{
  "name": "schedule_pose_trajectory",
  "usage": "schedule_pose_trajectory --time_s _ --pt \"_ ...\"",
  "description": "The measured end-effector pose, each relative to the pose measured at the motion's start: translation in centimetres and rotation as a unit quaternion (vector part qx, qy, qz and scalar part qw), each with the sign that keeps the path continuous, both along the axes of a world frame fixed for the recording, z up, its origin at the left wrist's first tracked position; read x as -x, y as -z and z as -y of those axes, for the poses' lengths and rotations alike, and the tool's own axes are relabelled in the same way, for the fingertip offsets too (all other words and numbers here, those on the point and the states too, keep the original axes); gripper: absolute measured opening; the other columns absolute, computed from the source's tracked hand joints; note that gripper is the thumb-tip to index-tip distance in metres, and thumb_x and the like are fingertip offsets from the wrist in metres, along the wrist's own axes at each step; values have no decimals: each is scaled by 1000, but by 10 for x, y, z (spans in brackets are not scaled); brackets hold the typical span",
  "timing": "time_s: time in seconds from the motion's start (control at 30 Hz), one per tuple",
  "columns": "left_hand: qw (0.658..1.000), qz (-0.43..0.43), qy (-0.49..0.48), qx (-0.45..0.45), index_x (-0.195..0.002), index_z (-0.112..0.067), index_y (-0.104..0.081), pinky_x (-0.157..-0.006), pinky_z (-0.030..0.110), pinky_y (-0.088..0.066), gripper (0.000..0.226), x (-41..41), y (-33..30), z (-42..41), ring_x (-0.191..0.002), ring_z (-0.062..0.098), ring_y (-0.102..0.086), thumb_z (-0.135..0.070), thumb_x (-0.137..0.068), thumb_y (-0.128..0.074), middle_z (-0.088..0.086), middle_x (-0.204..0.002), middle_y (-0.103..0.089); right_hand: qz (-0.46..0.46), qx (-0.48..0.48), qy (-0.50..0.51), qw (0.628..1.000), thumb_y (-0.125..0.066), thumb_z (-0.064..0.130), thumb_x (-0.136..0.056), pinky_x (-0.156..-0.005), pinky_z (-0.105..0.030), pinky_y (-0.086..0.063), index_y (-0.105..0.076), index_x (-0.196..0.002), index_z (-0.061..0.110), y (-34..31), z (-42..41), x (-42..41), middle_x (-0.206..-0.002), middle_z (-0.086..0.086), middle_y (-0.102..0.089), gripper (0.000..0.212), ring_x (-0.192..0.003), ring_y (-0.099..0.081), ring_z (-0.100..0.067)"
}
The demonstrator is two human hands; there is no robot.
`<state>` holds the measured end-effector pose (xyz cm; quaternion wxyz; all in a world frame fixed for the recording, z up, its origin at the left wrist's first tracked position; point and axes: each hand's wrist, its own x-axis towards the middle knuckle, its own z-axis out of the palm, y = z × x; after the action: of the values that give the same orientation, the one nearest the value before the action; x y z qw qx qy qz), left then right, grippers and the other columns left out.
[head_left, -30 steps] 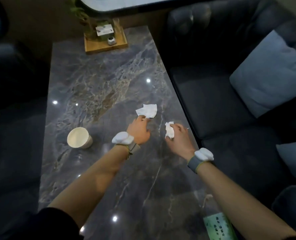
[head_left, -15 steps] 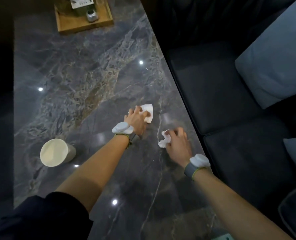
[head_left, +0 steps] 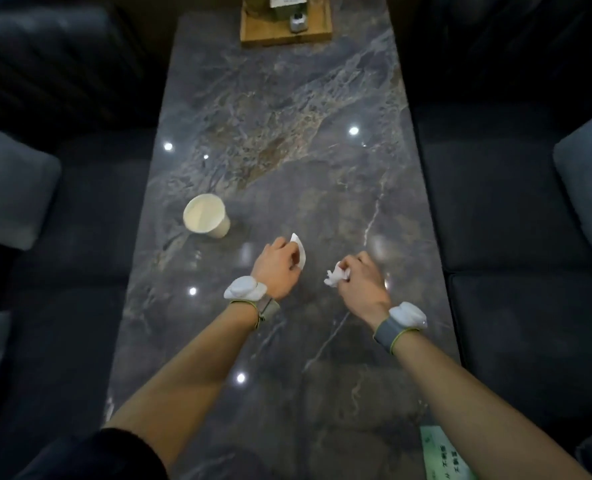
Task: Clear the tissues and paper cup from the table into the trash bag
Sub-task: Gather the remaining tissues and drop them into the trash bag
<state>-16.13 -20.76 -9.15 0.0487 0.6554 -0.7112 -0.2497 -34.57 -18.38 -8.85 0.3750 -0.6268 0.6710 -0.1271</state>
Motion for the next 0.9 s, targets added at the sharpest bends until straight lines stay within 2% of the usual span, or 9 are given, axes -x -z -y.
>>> schedule_pose_trajectory --time_s 0.1,0.23,0.27,0.4,0.53,0.67,0.8,0.9 --pt "998 -19 -62 15 -90 -7 -58 -68 34 -36 12 -29 -15 -35 -87 36 -50 -13 -80 -60 14 -99 -53 7 30 -59 998 -62 7 -75 -80 -38 -45 -61 -88 7 -8 -13 -33 -100 -15 -51 13 -91 -53 -35" --pt "987 -28 -153 51 -88 -8 -59 -70 39 -45 10 -74 -30 -95 -86 35 -51 -13 -79 -61 13 -96 -55 6 70 -123 990 -62 6 -74 -74 -35 -43 -62 -86 7 -17 -36 -84 -94 -15 -52 13 -88 -53 -36" --pt "976 -21 -207 68 -87 -9 -58 -70 41 -46 10 -109 -35 -138 -85 35 -51 -13 -79 -61 13 -94 -54 16 76 -178 981 -61 6 -74 -74 -34 -41 -62 -86 6 -22 -61 -124 -94 -15 -52 12 -87 -53 -36" --pt "958 -29 -276 76 -86 -8 -57 -72 42 -47 9 -153 -34 -205 -81 36 -52 -15 -81 -59 14 -91 -53 24 86 -234 968 -61 4 -74 -73 -30 -37 -62 -85 5 -23 -93 -175 -93 -15 -52 11 -88 -53 -37" --pt "933 -34 -348 87 -86 -8 -57 -67 42 -45 11 -188 -30 -278 -78 32 -50 -13 -79 -64 13 -89 -49 30 76 -302 950 -61 8 -77 -77 -35 -42 -63 -87 5 -22 -138 -227 -96 -17 -53 10 -91 -53 -36" --pt "890 -40 -449 69 -95 -10 -55 -71 44 -48 17 -226 -13 -374 -80 30 -50 -14 -79 -62 10 -93 -47 30 66 -391 918 -59 7 -79 -73 -30 -38 -61 -89 5 -12 -214 -289 -96 -17 -52 10 -88 -54 -35" --pt "834 -86 -543 42 -119 -21 -44 -83 43 -47 46 -240 5 -450 -101 32 -53 -19 -76 -61 12 -112 -53 13 47 -461 886 -59 7 -78 -77 -36 -42 -62 -94 7 3 -272 -328 -98 -17 -53 17 -93 -54 -36" --pt "796 -101 -597 7 -120 -17 -45 -85 43 -46 47 -243 31 -503 -106 34 -52 -20 -76 -63 13 -114 -53 -4 15 -510 860 -59 10 -79 -79 -38 -44 -61 -103 9 20 -315 -355 -104 -17 -54 25 -94 -54 -38"
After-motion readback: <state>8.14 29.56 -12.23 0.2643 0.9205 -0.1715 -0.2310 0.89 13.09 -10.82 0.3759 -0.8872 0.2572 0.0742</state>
